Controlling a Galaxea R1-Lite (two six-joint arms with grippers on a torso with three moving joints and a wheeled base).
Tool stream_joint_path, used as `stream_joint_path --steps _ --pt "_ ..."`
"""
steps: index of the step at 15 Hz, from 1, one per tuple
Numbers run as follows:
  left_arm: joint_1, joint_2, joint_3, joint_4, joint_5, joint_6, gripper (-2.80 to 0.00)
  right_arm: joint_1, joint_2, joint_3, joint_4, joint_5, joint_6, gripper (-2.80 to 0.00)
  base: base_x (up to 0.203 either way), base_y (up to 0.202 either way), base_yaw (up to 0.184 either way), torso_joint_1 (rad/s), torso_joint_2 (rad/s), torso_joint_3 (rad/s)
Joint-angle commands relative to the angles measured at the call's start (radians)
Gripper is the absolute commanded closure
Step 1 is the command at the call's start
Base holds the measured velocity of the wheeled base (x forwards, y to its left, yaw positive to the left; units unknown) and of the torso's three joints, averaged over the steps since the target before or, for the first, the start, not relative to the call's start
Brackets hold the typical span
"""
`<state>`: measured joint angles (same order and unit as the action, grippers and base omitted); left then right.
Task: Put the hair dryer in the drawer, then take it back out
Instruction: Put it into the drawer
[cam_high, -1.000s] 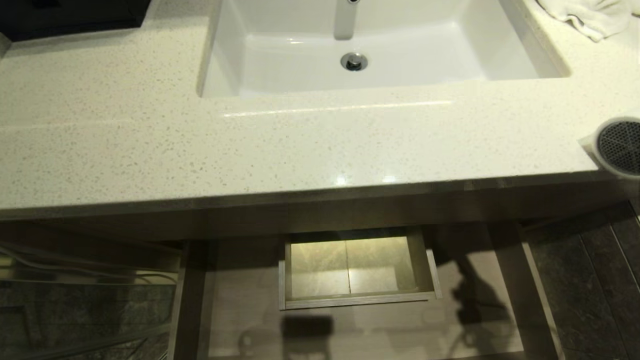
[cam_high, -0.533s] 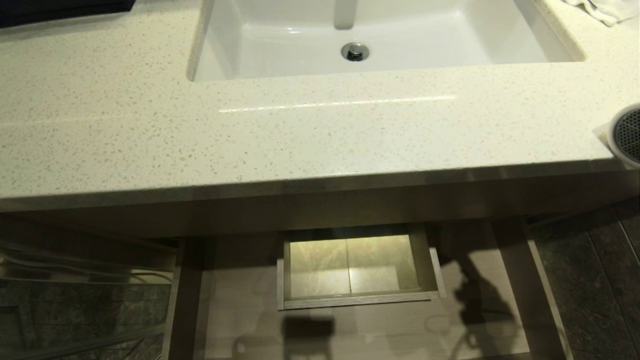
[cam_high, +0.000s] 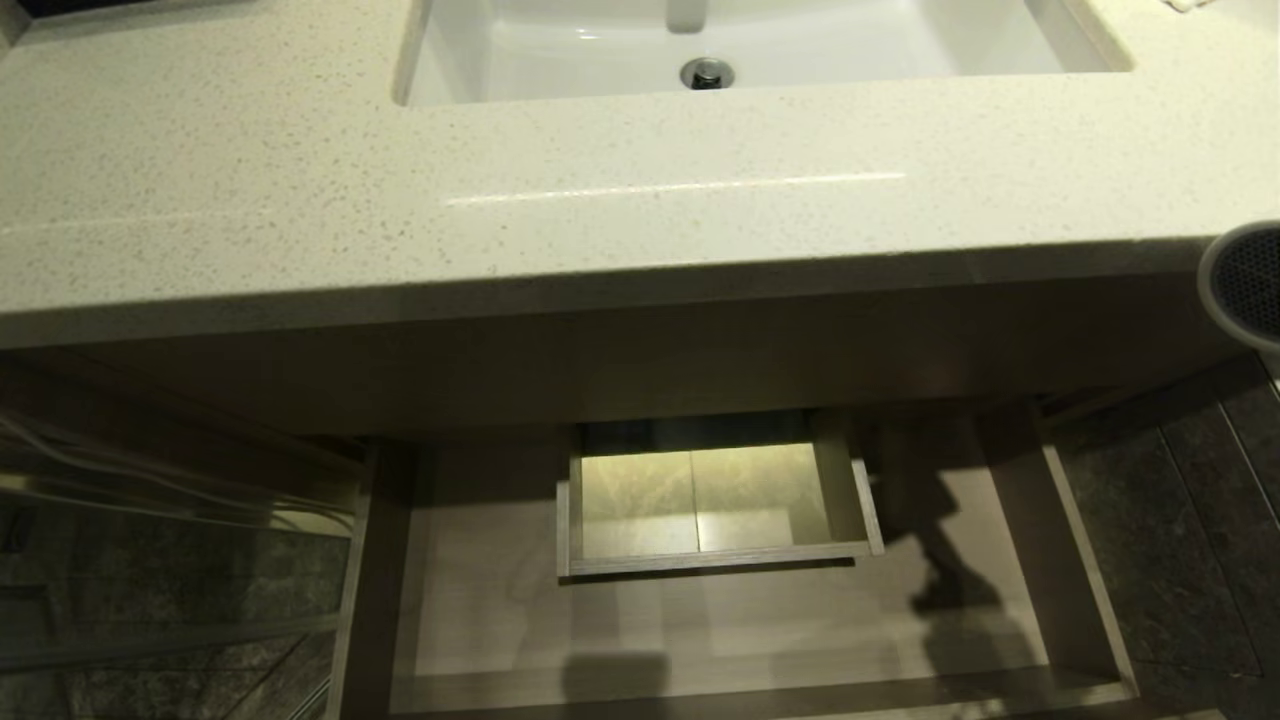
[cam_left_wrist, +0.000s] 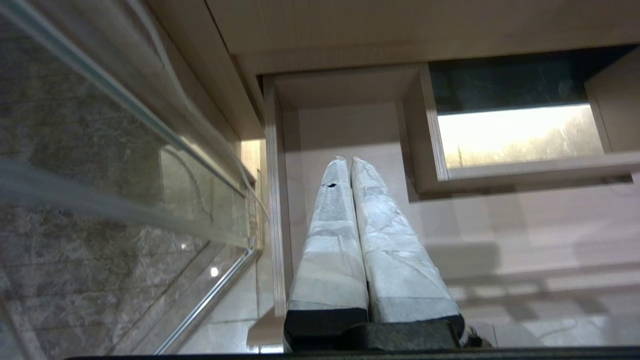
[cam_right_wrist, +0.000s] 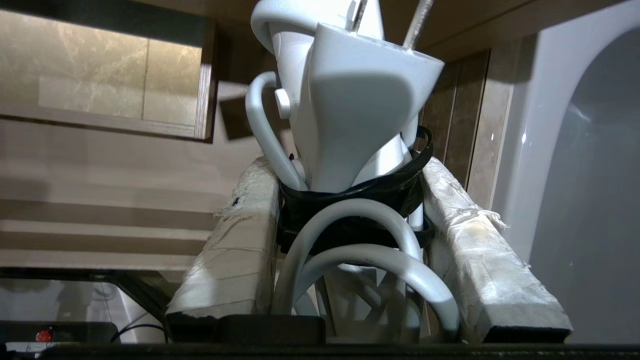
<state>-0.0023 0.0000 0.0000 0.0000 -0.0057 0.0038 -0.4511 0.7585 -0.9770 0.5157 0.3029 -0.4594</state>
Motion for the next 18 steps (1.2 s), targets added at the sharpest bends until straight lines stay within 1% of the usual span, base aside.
stream_joint_path --steps 1,8,13,15,18 --pt "0.001 0.0 0.001 0.0 0.0 0.0 0.0 0.0 0.002 0.003 0.003 0.002 -0.002 0.0 0.0 0.0 0.0 -0.4 0.21 -0.181" --pt "0.0 0.0 0.002 0.0 0.0 0.0 0.0 0.0 -0.006 0.041 -0.004 0.001 -0.002 0.0 0.0 0.0 0.0 -0.396 0.17 -0.228" --pt "0.001 0.0 0.0 0.0 0.0 -0.001 0.0 0.0 0.006 0.079 -0.046 0.001 -0.002 0.0 0.0 0.0 0.0 -0.38 0.1 -0.282" --pt "0.001 0.0 0.0 0.0 0.0 -0.001 0.0 0.0 0.036 0.11 -0.059 0.001 -0.004 0.0 0.0 0.0 0.0 -0.196 0.04 -0.155" --pt "-0.001 0.0 0.0 0.0 0.0 0.0 0.0 0.0 0.122 0.158 -0.105 -0.001 -0.004 0.0 0.0 0.0 0.0 -0.043 0.01 -0.032"
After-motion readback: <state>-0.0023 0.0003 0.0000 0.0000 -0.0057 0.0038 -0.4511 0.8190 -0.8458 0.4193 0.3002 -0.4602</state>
